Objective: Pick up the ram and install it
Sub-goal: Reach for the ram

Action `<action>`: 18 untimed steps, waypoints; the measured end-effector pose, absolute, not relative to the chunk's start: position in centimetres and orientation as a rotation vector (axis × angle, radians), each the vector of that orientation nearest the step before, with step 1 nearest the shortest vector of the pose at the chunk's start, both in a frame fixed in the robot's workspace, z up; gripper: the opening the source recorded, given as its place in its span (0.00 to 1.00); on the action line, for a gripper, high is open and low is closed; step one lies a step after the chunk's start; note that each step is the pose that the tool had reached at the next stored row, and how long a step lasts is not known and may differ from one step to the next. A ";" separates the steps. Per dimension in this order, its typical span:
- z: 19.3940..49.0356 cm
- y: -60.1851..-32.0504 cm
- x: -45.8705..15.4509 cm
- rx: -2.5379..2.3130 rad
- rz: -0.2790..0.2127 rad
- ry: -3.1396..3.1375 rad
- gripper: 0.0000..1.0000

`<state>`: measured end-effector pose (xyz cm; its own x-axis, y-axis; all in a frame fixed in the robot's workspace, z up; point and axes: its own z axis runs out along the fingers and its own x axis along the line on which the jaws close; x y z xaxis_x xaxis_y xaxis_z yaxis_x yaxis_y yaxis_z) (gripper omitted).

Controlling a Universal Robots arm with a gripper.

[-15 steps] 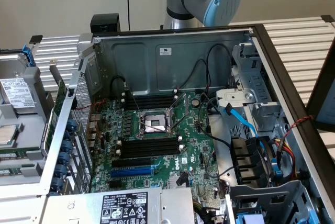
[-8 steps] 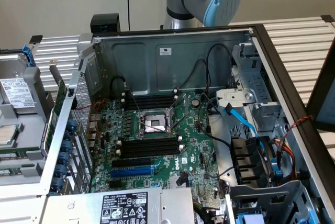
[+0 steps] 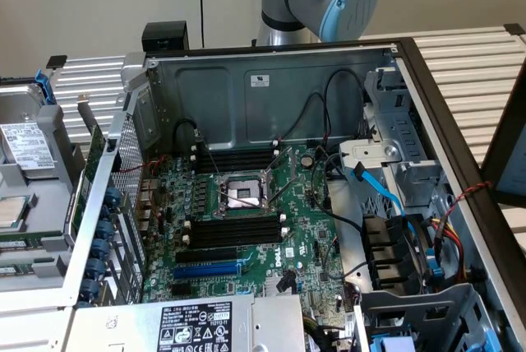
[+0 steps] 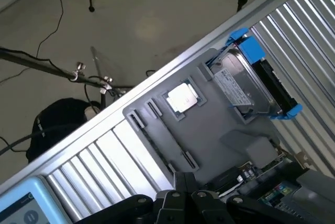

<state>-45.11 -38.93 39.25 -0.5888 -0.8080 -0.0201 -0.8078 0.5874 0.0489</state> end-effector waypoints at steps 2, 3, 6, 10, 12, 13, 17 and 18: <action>39.3 -38.9 -45.1 1.473 -0.082 -2.768 0.10; 39.3 -38.9 -45.1 1.498 -0.082 -2.754 0.10; 39.3 -38.9 -45.1 1.571 -0.082 -2.711 0.10; 39.3 -38.9 -45.1 1.667 -0.081 -2.651 0.10; 39.3 -38.9 -45.1 1.716 -0.081 -2.618 0.10; 39.3 -38.9 -45.1 1.739 -0.081 -2.602 0.10; 39.3 -38.9 -45.1 1.831 -0.080 -2.536 0.10; 39.3 -38.9 -45.1 1.854 -0.080 -2.519 0.10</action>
<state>-45.11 -38.94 39.25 -0.2979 -0.9544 -0.0200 -0.9537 0.2967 0.0488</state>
